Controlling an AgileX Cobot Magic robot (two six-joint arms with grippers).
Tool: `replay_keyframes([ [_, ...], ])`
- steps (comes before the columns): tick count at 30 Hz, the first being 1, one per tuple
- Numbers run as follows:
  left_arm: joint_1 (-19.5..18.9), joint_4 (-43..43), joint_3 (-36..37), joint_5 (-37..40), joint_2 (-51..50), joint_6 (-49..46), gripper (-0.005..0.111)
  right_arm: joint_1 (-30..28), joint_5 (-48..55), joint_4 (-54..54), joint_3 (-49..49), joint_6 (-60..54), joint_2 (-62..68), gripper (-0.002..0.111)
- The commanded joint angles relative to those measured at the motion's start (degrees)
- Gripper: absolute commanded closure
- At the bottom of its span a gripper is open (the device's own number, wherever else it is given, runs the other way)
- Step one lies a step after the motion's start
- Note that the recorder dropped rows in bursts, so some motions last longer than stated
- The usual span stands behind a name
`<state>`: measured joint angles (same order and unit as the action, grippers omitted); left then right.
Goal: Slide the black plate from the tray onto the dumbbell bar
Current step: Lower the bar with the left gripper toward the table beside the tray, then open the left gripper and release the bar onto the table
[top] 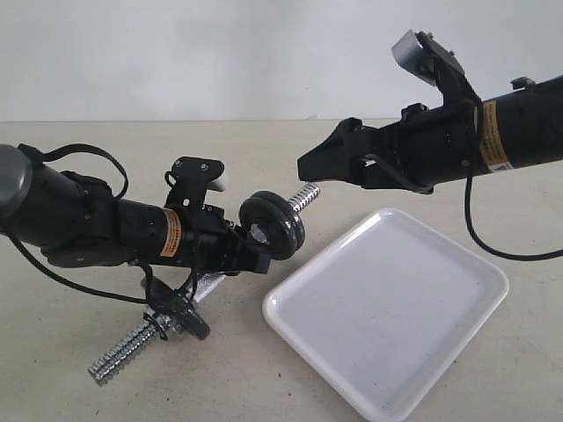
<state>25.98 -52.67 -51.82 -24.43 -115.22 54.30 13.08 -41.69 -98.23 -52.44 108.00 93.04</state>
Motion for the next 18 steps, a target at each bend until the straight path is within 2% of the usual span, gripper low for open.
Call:
replay_keyframes([
  [1, -0.08, 2.29, -1.58, -11.4, 1.93, 0.28, 0.074, -0.52, 0.1, 0.26, -0.3, -0.8, -0.35, 0.008],
  [4, -0.08, 2.29, -1.58, -11.14, 1.93, 1.61, 0.06, -0.52, 0.1, 0.26, -0.3, -0.8, -0.35, 0.008],
  [18, -0.08, 1.21, -1.58, -11.05, 1.93, 1.61, 0.059, -0.52, 0.1, 0.26, -0.3, -0.8, -0.35, 0.008],
])
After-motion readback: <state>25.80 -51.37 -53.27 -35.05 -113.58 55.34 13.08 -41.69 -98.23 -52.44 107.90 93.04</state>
